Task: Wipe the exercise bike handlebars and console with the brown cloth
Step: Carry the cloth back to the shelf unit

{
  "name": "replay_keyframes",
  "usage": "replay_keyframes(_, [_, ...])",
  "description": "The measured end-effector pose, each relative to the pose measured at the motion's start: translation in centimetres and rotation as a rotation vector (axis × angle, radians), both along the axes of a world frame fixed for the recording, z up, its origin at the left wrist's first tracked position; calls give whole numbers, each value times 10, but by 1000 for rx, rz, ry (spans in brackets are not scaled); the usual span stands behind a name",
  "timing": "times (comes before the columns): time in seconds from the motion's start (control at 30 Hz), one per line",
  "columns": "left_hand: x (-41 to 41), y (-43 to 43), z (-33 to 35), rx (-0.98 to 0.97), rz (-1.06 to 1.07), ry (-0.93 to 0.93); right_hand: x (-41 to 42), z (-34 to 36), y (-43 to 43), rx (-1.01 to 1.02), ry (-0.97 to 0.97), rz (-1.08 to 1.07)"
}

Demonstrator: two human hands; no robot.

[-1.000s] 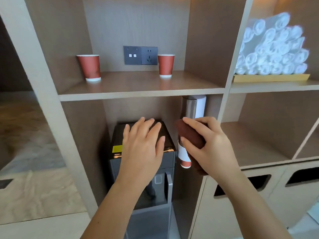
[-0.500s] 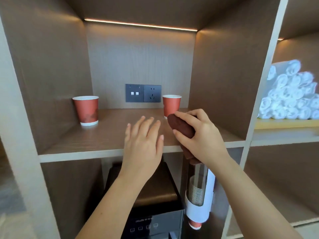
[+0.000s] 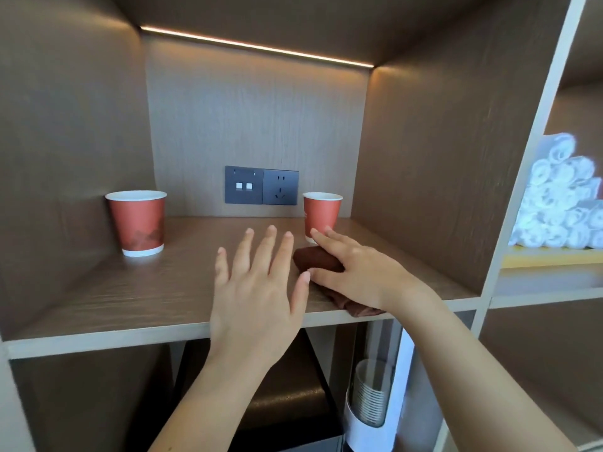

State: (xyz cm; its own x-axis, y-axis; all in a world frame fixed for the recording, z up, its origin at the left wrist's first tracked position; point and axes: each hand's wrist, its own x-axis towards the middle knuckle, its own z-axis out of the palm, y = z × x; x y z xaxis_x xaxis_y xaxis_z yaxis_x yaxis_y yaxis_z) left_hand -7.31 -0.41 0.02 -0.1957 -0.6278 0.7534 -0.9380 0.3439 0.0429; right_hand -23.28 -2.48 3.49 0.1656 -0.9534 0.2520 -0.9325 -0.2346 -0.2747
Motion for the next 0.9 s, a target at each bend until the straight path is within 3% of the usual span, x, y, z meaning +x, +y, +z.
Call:
replay_keyframes(0.17, [-1, -14, 1, 37, 5, -14, -2, 7, -10, 115, 25, -17])
replay_keyframes(0.33, [1, -22, -3, 51, 17, -7, 1, -4, 3, -295, -60, 83])
replay_keyframes(0.43, [2, -19, -6, 34, 15, -21, -3, -25, 19, -399, -6, 231])
replay_keyframes(0.5, [0, -17, -5, 22, 7, -16, -6, -33, 24, -388, 67, 232])
replay_keyframes(0.9, [-25, -12, -11, 22, -40, -46, -71, -21, 6, -141, 65, -31])
